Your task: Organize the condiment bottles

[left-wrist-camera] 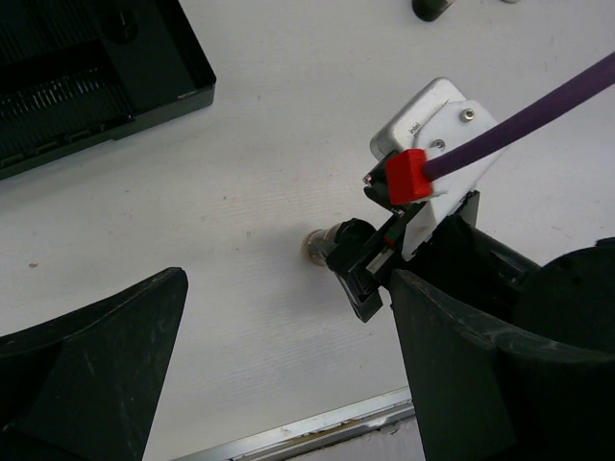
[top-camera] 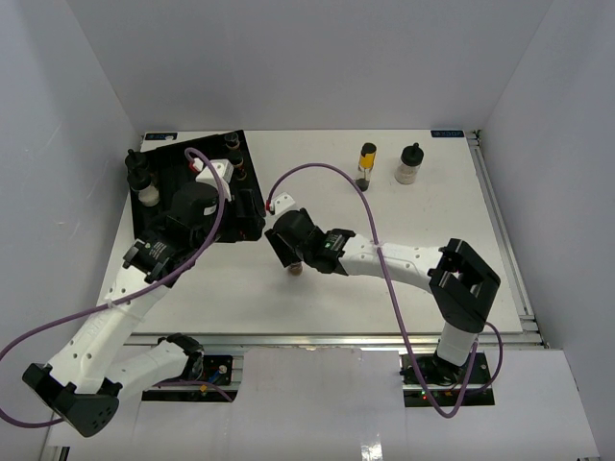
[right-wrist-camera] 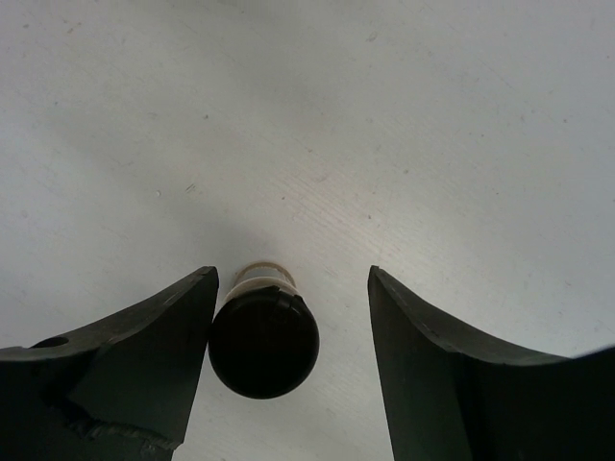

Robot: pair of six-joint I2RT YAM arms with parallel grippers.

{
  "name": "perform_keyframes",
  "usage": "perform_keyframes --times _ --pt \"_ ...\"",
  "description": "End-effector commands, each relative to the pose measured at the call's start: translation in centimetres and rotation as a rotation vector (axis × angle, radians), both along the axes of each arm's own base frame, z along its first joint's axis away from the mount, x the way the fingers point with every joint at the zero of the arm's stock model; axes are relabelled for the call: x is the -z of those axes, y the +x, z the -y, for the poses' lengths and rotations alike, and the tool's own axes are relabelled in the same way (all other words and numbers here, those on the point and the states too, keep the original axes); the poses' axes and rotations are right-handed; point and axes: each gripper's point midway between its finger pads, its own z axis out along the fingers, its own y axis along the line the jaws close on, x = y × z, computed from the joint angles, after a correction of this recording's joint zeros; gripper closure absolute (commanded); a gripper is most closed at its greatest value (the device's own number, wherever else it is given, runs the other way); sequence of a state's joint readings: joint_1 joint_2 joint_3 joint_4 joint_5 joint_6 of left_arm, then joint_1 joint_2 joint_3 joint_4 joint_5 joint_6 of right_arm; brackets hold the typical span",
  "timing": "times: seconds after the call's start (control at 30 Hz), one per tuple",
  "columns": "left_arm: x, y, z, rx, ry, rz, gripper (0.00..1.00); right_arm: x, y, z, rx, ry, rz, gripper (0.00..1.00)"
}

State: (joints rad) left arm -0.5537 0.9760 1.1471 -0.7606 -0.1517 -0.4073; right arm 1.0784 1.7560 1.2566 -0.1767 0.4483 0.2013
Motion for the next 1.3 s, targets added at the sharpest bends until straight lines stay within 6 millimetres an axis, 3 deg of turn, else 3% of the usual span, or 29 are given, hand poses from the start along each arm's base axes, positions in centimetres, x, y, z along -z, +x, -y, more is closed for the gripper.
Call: perform_keyframes --times 0.0,0.1,0.27,0.4,0.53,0.8,0.97,1.27 --pt "-1.9 -0.4 1.1 0.073 -0.024 0.018 0.02 -6.0 2.6 1.1 0.096 0.052 0.116 0.30" --pt "-2.3 -0.5 1.7 0.107 -0.032 0.010 0.02 -7.5 3.9 3.0 0.131 0.060 0.141 0.30" --pt "-2.6 -0.6 3.6 0.196 -0.059 -0.028 0.02 -8.6 6.7 9.6 0.250 0.073 0.146 0.30" --pt "-0.5 -0.4 5.2 0.255 -0.062 -0.103 0.03 -9.5 7.5 14.5 0.324 0.109 0.157 0.30" --pt "2.5 0.1 6.5 0.274 -0.025 -0.178 0.03 -11.1 7.2 17.5 0.350 0.149 0.185 0.30" --pt "10.1 0.7 8.5 0.244 0.160 -0.340 0.07 -10.5 5.7 19.6 0.359 0.158 0.191 0.29" --pt "12.7 0.7 9.1 0.231 0.222 -0.388 0.09 -10.1 5.4 20.3 0.365 0.150 0.194 0.29" --pt "15.7 1.0 9.6 0.209 0.285 -0.438 0.16 -10.8 5.0 21.0 0.366 0.168 0.215 0.29"
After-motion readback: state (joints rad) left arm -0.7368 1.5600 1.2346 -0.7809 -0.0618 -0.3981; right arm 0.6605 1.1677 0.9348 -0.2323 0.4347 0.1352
